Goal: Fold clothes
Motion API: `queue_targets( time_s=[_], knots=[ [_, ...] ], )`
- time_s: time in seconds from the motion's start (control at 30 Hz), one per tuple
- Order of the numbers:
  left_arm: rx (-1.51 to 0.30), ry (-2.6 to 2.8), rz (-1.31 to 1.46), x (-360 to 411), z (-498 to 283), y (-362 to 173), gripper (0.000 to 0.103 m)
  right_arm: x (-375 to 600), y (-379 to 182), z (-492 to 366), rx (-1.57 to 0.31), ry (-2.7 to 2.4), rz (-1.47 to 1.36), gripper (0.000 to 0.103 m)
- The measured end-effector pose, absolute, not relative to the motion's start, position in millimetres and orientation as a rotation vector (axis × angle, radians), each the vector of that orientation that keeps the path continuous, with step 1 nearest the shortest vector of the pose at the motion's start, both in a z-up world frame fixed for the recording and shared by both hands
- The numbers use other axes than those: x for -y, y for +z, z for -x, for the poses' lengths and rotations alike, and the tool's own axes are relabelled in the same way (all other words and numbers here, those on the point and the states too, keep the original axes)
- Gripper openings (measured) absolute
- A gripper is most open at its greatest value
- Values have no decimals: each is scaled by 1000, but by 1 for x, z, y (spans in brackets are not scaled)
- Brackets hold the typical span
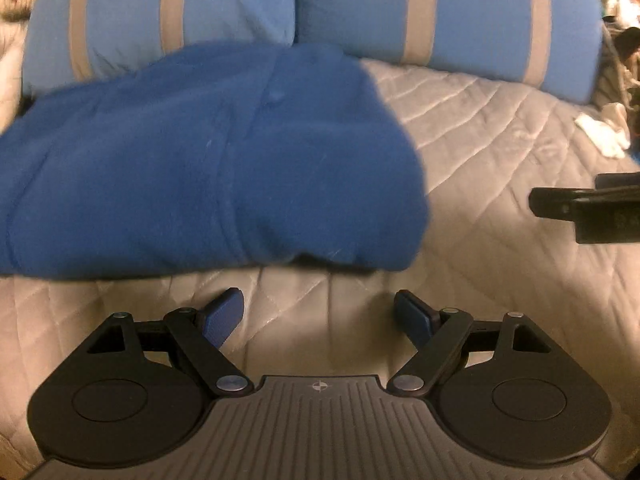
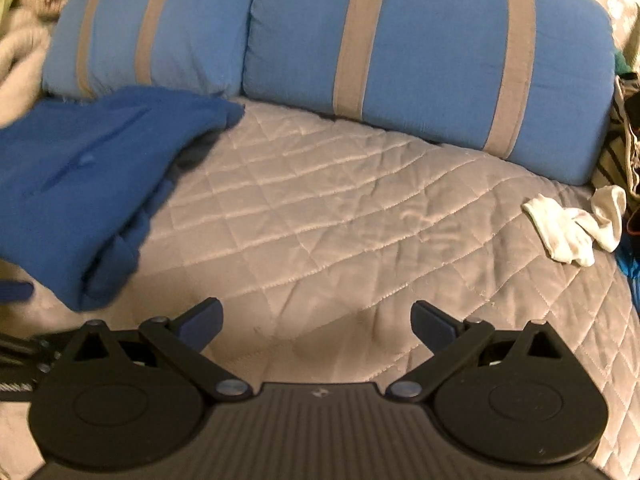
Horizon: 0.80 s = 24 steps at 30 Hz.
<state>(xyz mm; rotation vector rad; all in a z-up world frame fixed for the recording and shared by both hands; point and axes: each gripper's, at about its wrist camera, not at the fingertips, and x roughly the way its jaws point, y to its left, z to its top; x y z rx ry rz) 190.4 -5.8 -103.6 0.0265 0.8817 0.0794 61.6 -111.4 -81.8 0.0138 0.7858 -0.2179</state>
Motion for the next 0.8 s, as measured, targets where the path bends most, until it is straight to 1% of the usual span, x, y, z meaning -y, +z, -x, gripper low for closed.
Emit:
queue_targets(
  time_s=[0.1, 0.13, 0.2, 0.27, 0.8],
  knots=[
    [-897, 85, -46, 7, -191, -104, 89, 106, -96, -70, -866, -268, 12, 103],
    [-901, 89, -49, 7, -191, -104, 90, 107, -98, -70, -866, -279, -9, 103],
    [-905, 96, -55, 8, -191, -105, 94, 112, -99, -69, -873, -298, -76, 103],
    [-904, 117, -63, 9, -192, -107, 103, 114, -99, -71, -886, -301, -99, 103],
    [-884, 126, -58, 11, -190, -111, 103, 106, -101, -68, -865, -350, -97, 103]
  ],
)
